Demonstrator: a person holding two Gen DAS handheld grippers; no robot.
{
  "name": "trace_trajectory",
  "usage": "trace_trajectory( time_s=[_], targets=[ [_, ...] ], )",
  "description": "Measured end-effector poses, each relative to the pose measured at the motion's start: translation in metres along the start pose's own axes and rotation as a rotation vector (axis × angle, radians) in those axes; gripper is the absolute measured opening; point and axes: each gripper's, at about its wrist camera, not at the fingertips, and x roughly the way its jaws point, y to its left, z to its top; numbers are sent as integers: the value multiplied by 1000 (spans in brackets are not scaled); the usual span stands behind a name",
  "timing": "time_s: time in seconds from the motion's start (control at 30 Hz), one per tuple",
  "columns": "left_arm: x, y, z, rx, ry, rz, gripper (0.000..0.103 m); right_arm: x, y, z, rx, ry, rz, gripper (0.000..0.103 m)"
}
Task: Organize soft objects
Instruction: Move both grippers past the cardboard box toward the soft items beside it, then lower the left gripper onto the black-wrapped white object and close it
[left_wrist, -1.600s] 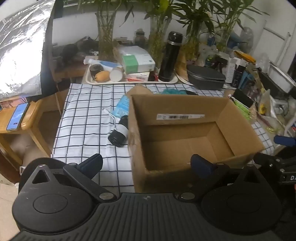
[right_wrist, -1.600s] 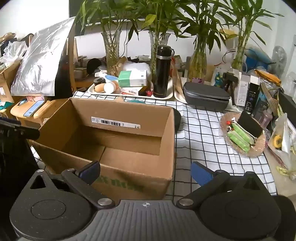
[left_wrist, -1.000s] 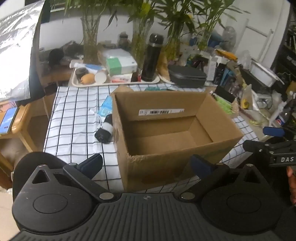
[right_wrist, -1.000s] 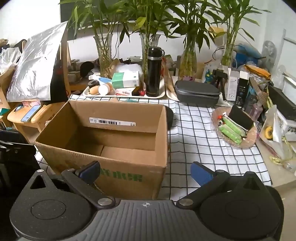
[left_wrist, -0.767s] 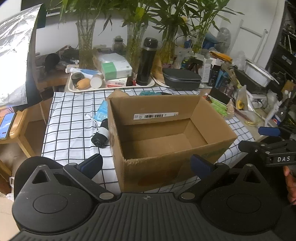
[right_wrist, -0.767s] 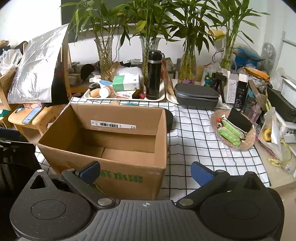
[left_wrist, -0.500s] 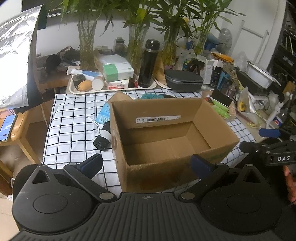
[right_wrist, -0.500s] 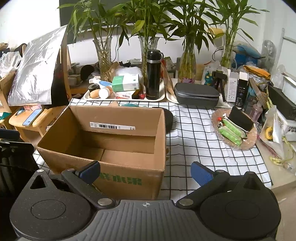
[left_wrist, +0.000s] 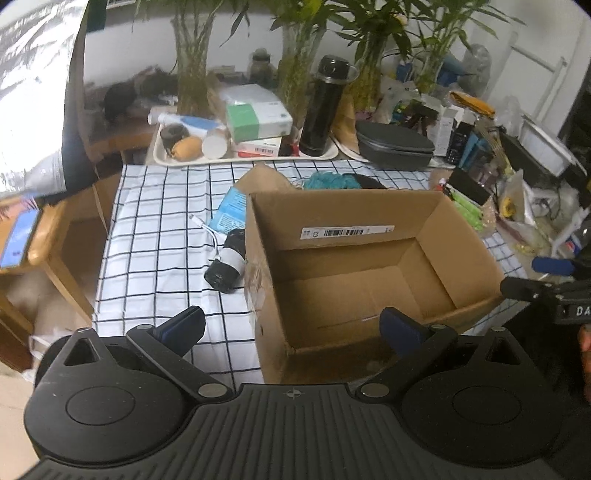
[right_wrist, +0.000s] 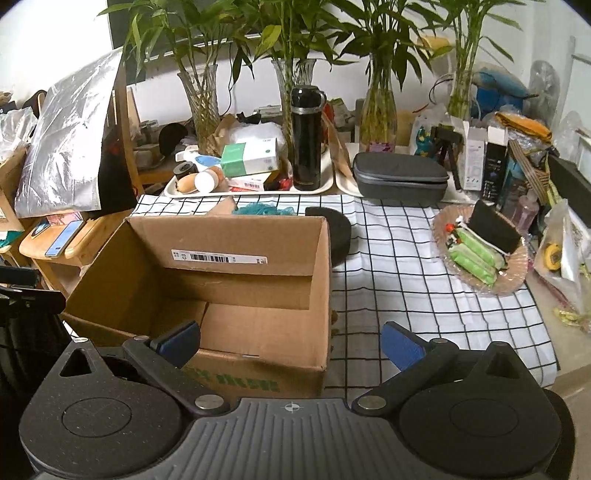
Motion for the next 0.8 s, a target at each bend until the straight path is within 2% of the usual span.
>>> trace_trajectory(
  time_s=[0.17, 0.3, 0.53, 0.8],
  targets=[
    [4, 3, 8, -14, -25, -7, 103, 10, -9, 6, 35, -2, 22, 103],
    [6, 1, 17, -1, -65, 15, 103, 17, -13, 12, 47, -25, 22, 103],
    [9, 5, 34, -1, -122, 4, 103, 29, -19, 23, 49, -73, 25, 103],
    [13, 24, 46, -43, -132, -7, 103, 43, -30, 37, 17, -64, 43, 103]
  ],
)
